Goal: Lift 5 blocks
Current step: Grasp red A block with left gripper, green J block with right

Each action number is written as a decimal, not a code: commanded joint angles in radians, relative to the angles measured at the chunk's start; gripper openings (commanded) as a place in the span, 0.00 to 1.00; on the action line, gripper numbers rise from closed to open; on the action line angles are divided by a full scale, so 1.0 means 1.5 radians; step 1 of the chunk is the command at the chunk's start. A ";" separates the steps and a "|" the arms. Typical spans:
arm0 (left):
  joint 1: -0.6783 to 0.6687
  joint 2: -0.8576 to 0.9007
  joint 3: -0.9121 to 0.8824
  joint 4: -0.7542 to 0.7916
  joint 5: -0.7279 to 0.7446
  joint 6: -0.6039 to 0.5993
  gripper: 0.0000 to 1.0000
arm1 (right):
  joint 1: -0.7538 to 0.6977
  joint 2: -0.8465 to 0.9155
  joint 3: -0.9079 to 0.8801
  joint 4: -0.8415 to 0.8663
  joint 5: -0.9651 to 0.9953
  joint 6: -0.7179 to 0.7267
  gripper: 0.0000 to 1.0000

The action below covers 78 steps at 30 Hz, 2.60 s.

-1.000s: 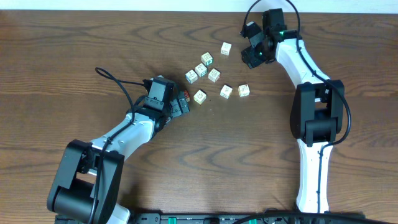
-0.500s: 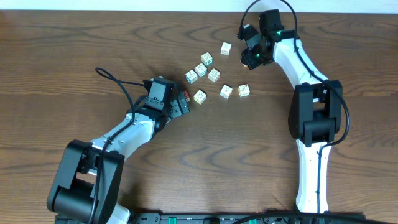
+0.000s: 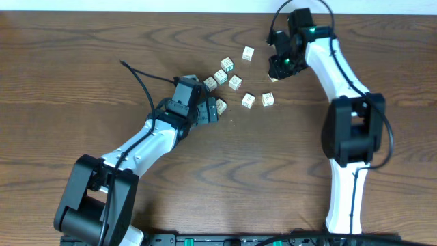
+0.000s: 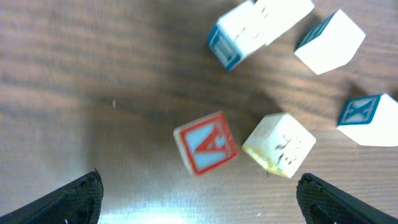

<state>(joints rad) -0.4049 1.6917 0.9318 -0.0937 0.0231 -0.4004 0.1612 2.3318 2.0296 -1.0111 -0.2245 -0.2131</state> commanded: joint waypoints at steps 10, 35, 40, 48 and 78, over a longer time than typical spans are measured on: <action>0.012 0.072 0.038 0.047 0.017 0.073 0.94 | 0.056 -0.270 -0.085 -0.227 -0.003 0.156 0.01; 0.010 0.110 0.041 0.036 0.001 -0.078 0.55 | 0.207 -0.577 -0.801 0.197 0.036 0.321 0.03; 0.010 0.110 0.041 0.026 -0.012 -0.116 0.50 | 0.209 -0.553 -0.833 0.243 0.036 0.346 0.03; 0.010 0.110 0.041 0.041 -0.044 -0.072 0.39 | 0.243 -0.463 -0.870 0.326 0.036 0.387 0.03; -0.050 -0.128 0.039 -0.202 -0.116 -0.035 0.10 | 0.267 -0.578 -0.869 0.293 0.077 0.423 0.77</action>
<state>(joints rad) -0.4637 1.5009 0.9768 -0.3801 -0.1284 -0.4698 0.5602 1.5116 0.7330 -0.5766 -0.1333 0.4141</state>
